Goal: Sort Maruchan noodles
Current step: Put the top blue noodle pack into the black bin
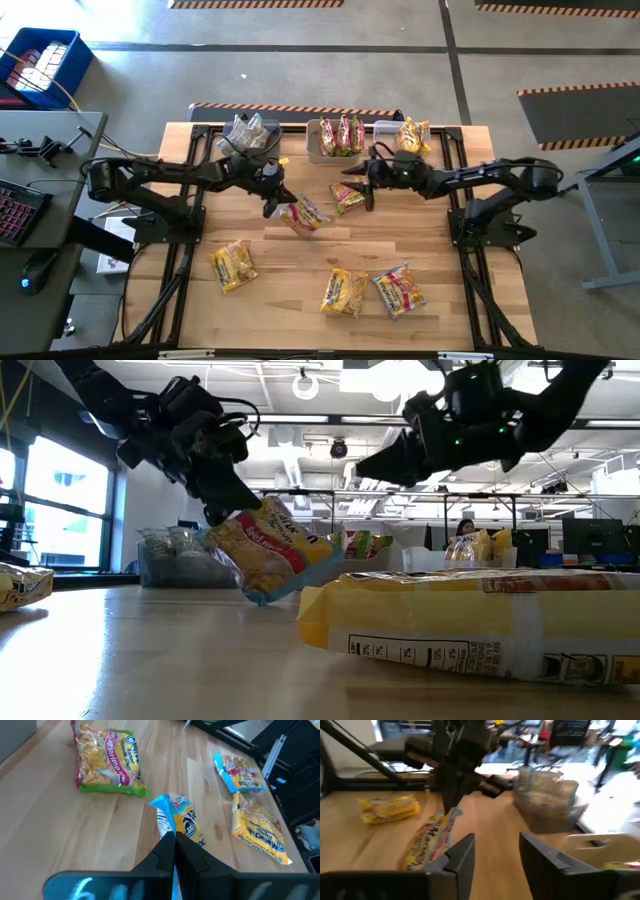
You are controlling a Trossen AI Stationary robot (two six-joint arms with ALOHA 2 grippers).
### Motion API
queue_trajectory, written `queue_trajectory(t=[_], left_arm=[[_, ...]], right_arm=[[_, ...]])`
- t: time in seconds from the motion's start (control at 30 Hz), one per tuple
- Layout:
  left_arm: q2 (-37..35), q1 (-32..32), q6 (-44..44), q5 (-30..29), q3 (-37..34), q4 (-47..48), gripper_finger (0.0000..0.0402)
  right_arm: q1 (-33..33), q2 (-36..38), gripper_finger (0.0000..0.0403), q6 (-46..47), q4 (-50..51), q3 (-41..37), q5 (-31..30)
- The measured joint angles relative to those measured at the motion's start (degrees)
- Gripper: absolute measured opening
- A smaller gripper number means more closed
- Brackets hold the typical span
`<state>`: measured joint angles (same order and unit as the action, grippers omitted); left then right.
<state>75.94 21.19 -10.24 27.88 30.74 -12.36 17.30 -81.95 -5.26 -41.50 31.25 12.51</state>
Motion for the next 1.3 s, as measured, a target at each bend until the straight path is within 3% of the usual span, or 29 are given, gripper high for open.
queue_trajectory(t=[0.33, 0.5, 0.87, 1.3], left_arm=[[-2.14, -1.9, 1.36, -0.11, 0.0, 0.42, 0.0], [-2.14, -3.85, 3.5, -3.06, 0.0, 0.37, 0.0], [-2.14, -4.17, 3.53, -7.5, 0.0, 0.52, 0.0], [-2.14, -4.15, 2.98, -13.19, 0.0, 0.46, 0.0]], right_arm=[[-0.09, -11.71, 0.0217, 3.34, 14.28, 11.52, 2.56], [-0.09, -17.12, 0.0246, 3.99, 21.81, 16.78, 8.89], [-0.09, -26.58, 0.0249, 3.89, 24.16, 23.9, 25.34], [0.33, -26.9, 0.0249, 3.33, 24.48, 24.23, 25.47]])
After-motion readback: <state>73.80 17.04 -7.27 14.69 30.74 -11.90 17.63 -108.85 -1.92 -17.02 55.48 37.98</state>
